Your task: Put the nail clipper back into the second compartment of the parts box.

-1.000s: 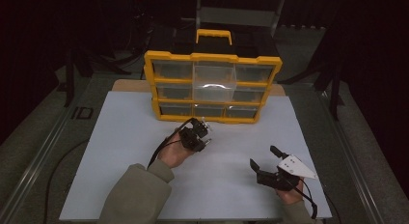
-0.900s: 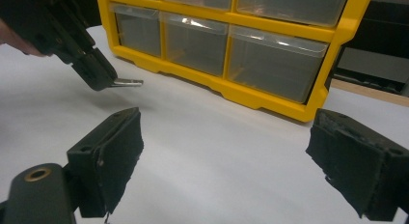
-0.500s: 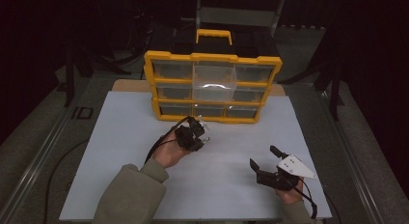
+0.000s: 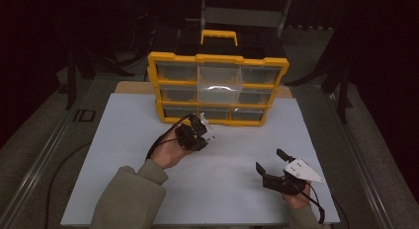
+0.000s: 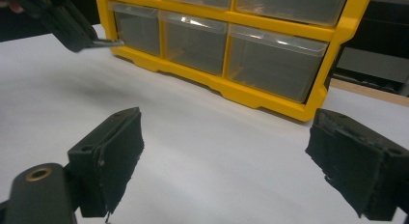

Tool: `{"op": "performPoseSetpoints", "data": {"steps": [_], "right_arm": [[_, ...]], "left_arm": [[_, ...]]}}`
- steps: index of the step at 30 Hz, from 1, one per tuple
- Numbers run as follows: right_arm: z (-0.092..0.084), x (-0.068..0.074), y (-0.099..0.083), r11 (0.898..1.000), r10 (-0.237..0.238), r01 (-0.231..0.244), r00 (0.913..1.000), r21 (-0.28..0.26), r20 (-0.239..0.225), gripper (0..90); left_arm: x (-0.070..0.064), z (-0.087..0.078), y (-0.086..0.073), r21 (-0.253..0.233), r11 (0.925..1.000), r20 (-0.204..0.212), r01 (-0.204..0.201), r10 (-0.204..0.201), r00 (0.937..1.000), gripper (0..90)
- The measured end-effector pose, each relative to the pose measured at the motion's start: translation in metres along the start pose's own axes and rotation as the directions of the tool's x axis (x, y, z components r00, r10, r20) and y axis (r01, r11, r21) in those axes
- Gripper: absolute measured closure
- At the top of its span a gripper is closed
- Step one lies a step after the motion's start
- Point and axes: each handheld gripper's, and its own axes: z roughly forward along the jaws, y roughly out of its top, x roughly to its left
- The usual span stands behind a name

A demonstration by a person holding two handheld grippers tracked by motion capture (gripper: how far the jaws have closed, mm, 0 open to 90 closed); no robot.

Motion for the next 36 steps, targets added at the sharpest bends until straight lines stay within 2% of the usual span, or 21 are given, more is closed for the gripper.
{"op": "performPoseSetpoints", "data": {"steps": [7,12,20,25,36], "right_arm": [[0.000,0.000,0.000,1.000,0.003,-0.003,1.0000,-0.002,-0.001,12.0],[-0.001,0.000,0.000,1.000,0.005,-0.005,1.0000,-0.001,0.002,12.0],[-0.002,-0.001,0.000,1.000,0.009,-0.009,1.0000,-0.004,0.004,12.1],[-0.002,-0.001,0.001,1.000,0.010,-0.010,0.9999,-0.004,0.006,12.1],[-0.002,-0.001,0.001,1.000,0.010,-0.010,0.9999,-0.005,0.007,12.1]], "left_arm": [[0.003,-0.017,0.003,-0.033,0.9994,-0.011,-0.013,0.013,0.9999,79.9],[0.000,-0.024,0.006,-0.036,0.9984,-0.017,-0.043,0.042,0.9990,79.9],[0.002,-0.035,0.008,-0.038,0.9975,-0.028,-0.060,0.059,0.9979,79.9],[0.005,-0.044,0.010,-0.059,0.9963,-0.009,-0.063,0.062,0.9980,79.9],[0.012,-0.061,0.018,-0.089,0.9914,0.008,-0.096,0.097,0.9952,79.9]]}}
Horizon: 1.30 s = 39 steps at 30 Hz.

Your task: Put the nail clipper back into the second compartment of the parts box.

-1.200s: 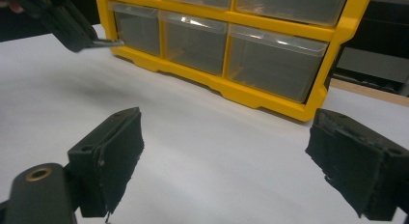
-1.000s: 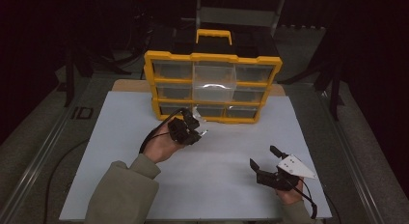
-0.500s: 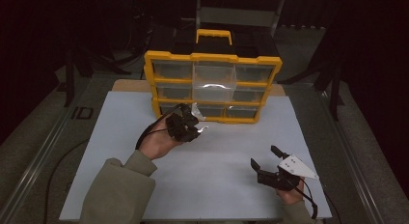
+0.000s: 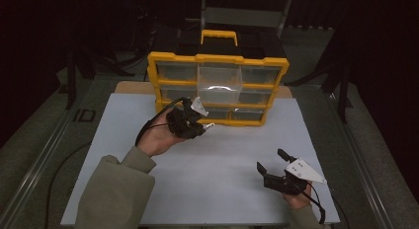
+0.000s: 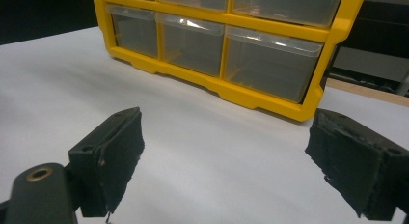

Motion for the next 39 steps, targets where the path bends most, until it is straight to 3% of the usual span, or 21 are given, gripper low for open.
{"op": "performPoseSetpoints", "data": {"steps": [23,39], "right_arm": [[-0.001,-0.001,0.000,1.000,0.006,-0.006,1.0000,-0.002,-0.001,12.1],[-0.001,0.000,0.000,1.000,0.008,-0.008,1.0000,-0.003,-0.004,12.1]], "left_arm": [[0.018,-0.036,0.007,-0.065,0.9963,0.019,-0.057,0.059,0.9981,79.9],[0.021,-0.058,0.023,-0.102,0.9864,0.056,-0.129,0.136,0.9892,79.9]]}}
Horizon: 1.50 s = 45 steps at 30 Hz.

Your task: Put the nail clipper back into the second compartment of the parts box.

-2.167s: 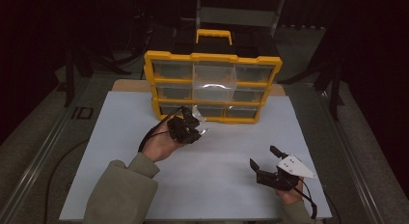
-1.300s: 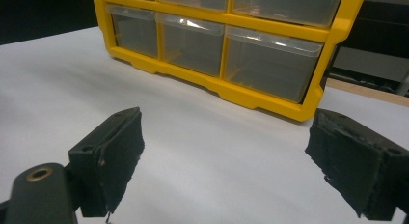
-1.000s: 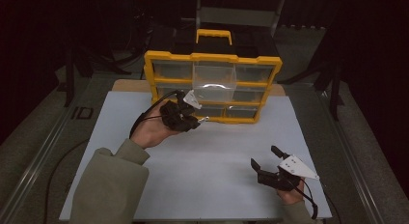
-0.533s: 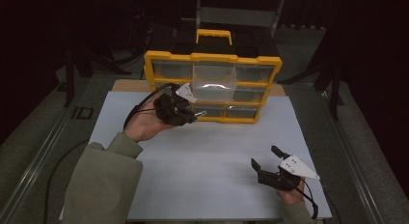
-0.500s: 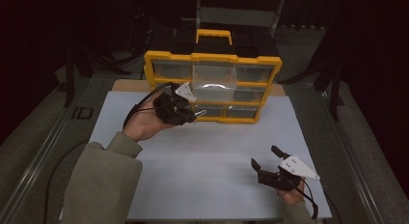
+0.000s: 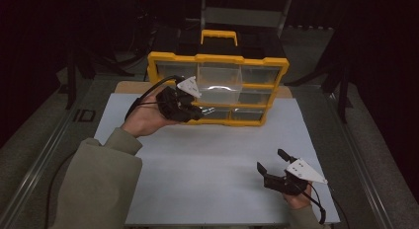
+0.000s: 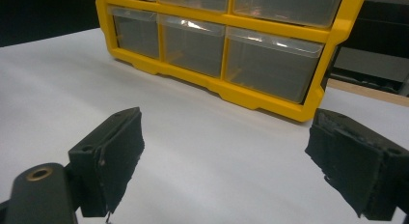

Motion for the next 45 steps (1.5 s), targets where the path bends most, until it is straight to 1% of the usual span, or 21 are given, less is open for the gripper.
{"op": "performPoseSetpoints", "data": {"steps": [5,11,12,15,20,24,29,31,33,37,39,45], "right_arm": [[0.000,0.000,0.000,1.000,0.001,-0.001,1.0000,-0.003,0.001,12.1],[0.000,0.000,0.000,1.000,-0.001,0.001,1.0000,-0.002,-0.004,12.5],[0.000,0.000,0.000,1.000,-0.002,0.002,1.0000,-0.002,-0.005,12.5],[0.000,0.000,0.000,1.000,-0.003,0.003,1.0000,0.001,-0.006,12.5],[0.000,0.000,0.000,1.000,0.002,-0.002,1.0000,-0.005,-0.008,12.5],[0.000,0.000,0.000,1.000,0.002,-0.002,1.0000,-0.005,-0.010,12.5],[0.000,-0.001,0.000,1.000,0.003,-0.003,0.9999,-0.006,-0.013,12.5],[0.000,-0.001,0.000,1.000,0.005,-0.005,0.9999,-0.004,-0.015,12.5],[0.000,-0.001,0.000,1.000,0.007,-0.007,0.9999,-0.004,-0.014,12.5],[0.000,-0.001,0.000,1.000,0.007,-0.007,0.9999,-0.004,-0.015,12.5],[0.000,0.000,0.000,1.000,0.005,-0.005,0.9998,-0.003,-0.017,12.5],[0.000,0.000,0.000,1.000,0.002,-0.002,0.9998,0.000,-0.018,12.5]], "left_arm": [[0.000,-0.007,0.002,-0.004,0.9999,0.003,-0.013,0.013,0.9999,79.9],[0.007,-0.017,0.001,-0.032,0.9995,0.007,0.004,-0.004,1.0000,79.9],[0.008,-0.018,0.002,-0.037,0.9993,0.006,0.009,-0.009,0.9999,79.9],[0.010,-0.019,0.003,-0.036,0.9994,0.004,0.003,-0.002,1.0000,79.9],[0.011,-0.021,0.008,-0.040,0.9991,0.003,0.009,-0.009,1.0000,79.9],[0.012,-0.022,0.012,-0.033,0.9995,0.007,0.003,-0.003,1.0000,79.9],[0.015,-0.026,0.016,-0.038,0.9993,0.015,0.001,0.000,0.9999,79.9],[0.015,-0.029,0.018,-0.045,0.9990,0.024,-0.001,0.002,0.9997,79.9],[0.016,-0.030,0.020,-0.043,0.9991,0.017,0.001,0.000,0.9999,79.9],[0.018,-0.034,0.021,-0.050,0.9988,0.015,0.004,-0.003,0.9999,79.9],[0.021,-0.037,0.023,-0.061,0.9981,0.010,0.012,-0.011,0.9999,79.9],[0.027,-0.039,0.028,-0.068,0.9975,0.005,0.021,-0.021,0.9998,79.9]]}}
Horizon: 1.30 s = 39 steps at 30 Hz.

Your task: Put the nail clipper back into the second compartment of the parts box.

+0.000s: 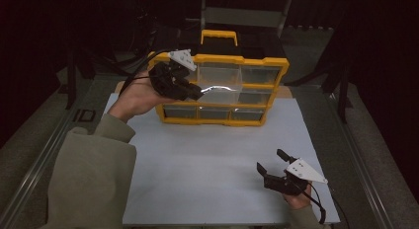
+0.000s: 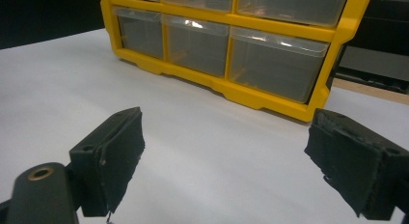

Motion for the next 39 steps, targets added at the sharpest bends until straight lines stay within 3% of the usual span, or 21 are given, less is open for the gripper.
{"op": "performPoseSetpoints", "data": {"steps": [22,39], "right_arm": [[0.000,0.000,0.000,1.000,0.000,0.000,1.0000,0.001,-0.002,12.5],[0.001,0.001,0.000,1.000,0.000,0.000,1.0000,0.004,-0.002,12.6]], "left_arm": [[0.015,-0.005,0.011,-0.024,0.9984,-0.045,0.051,-0.052,0.9976,79.9],[0.021,0.005,0.023,-0.035,0.9930,-0.081,0.112,-0.115,0.9900,79.8]]}}
